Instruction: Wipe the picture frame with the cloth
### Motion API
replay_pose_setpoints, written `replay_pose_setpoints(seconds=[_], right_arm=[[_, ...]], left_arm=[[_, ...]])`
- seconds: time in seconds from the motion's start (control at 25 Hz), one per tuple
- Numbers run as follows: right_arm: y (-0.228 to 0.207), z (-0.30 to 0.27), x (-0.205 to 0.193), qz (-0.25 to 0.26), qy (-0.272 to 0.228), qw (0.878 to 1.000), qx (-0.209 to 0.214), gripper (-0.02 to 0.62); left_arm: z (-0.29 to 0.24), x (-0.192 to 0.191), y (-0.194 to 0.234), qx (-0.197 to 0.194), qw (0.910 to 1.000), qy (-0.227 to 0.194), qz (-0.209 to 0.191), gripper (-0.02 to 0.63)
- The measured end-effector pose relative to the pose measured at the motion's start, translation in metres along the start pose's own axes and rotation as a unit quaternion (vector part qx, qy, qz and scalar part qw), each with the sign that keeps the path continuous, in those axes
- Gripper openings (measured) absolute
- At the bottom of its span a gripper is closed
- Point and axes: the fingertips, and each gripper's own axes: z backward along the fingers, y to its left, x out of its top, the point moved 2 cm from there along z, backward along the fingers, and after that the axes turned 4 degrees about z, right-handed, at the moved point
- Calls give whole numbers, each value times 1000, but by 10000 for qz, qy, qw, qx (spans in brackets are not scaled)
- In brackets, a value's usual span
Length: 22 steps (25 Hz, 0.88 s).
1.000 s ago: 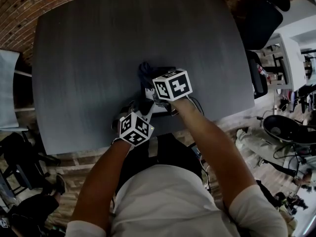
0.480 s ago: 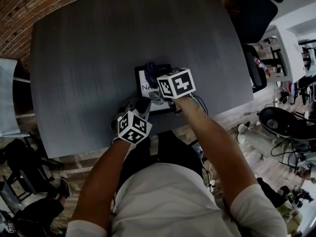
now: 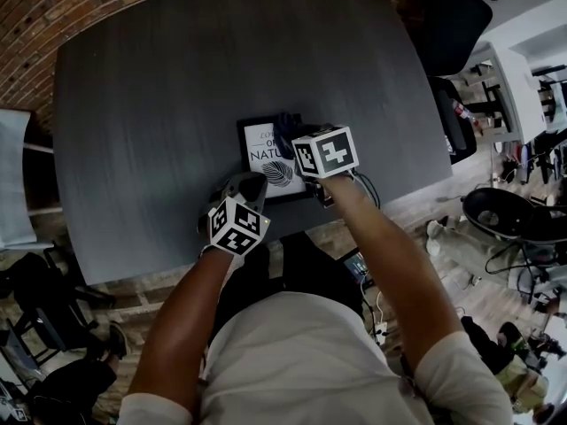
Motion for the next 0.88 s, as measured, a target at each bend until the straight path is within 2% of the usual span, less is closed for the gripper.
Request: replay_pose_setpoints(seconds=[0.24,0.44,0.68,0.76,0.84,0.88], right_arm=[[-4,11,-3,266,-74,9993,-253,125],[-30,29,-8,382,-83,9974,-601,124],[-47,53,-9,280,-240,9964,-758,124],[-46,58,-7,251,-328,9965,-722,124],[-42,60,-5,222,-409,9968,-658,124],[-37,61,-3,214,-442,9970,-604,125]], left_arm=[[0,-1,0,76,10000,1,53,8],[-1,0,0,100,9999,9,81,6],[0,3,-1,-128,9996,17,252,8],[3,10,-2,-161,9994,-112,283,36],[11,17,-3,-146,9990,-319,283,137],[16,18,-4,-138,9987,-397,273,168]])
